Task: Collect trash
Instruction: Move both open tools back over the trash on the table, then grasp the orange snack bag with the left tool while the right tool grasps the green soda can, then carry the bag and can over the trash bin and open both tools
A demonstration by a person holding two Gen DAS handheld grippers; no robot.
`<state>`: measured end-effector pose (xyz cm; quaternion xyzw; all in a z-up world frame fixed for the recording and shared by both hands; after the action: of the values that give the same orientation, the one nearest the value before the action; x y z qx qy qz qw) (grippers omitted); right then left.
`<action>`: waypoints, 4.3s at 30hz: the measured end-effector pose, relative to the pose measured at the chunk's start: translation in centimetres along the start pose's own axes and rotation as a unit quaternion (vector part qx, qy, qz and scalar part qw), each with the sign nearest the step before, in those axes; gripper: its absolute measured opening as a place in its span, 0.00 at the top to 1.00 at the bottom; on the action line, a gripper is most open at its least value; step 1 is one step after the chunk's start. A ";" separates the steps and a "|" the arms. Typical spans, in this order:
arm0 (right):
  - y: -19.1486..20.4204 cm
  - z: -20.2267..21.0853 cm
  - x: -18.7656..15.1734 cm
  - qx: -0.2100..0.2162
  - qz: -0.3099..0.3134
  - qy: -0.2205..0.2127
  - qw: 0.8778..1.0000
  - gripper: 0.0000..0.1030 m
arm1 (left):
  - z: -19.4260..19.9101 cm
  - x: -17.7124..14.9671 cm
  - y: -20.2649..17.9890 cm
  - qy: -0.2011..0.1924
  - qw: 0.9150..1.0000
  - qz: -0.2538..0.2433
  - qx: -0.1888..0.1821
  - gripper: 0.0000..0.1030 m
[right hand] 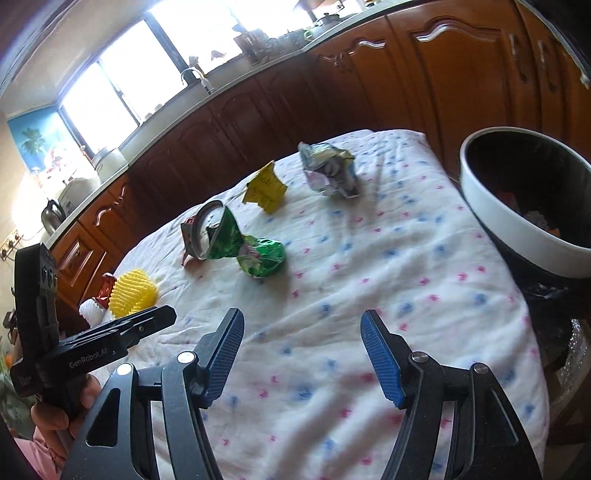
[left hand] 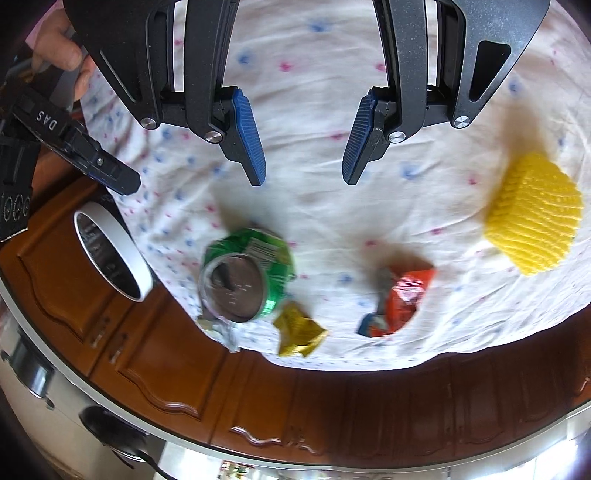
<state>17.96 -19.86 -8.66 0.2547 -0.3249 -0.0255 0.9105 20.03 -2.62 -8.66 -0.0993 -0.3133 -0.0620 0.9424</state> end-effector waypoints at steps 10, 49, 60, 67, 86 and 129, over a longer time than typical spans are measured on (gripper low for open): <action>3.3 -2.6 0.9 0.003 0.043 0.008 0.999 0.34 | -0.4 0.3 4.4 -0.002 0.999 0.026 0.041 0.58; 4.8 -5.8 5.1 0.006 0.076 -0.014 0.997 0.88 | -6.3 8.5 6.9 -0.013 0.997 -0.007 0.076 0.97; 2.9 -2.1 4.5 0.003 0.054 -0.034 0.998 0.88 | -3.1 6.9 3.1 -0.028 0.999 -0.017 0.029 0.98; 0.0 1.7 4.0 -0.016 0.029 -0.059 0.998 0.88 | -1.3 6.3 -1.1 -0.039 0.999 -0.037 -0.005 0.98; -8.8 10.1 4.5 -0.077 -0.032 -0.118 0.989 0.88 | -0.9 5.4 -14.2 -0.032 0.989 -0.127 -0.072 0.98; -21.3 9.2 10.9 -0.169 -0.059 -0.069 0.981 0.88 | -9.2 11.3 -30.1 0.012 0.967 -0.236 -0.091 0.97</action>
<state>23.52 -44.79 -6.48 0.1136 -0.3621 -0.1513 0.9127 29.03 -34.60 -4.61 -0.1072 -0.3091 -0.3121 0.8920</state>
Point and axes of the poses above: each gripper's, at about its wrist camera, not at the fingertips, and z roughly against the way its jaws point, y to its left, x to its top, the point moved 8 cm from there along -z, roughly the way its jaws point, and after that the axes turned 5 degrees about -z, right-handed, at the moved point
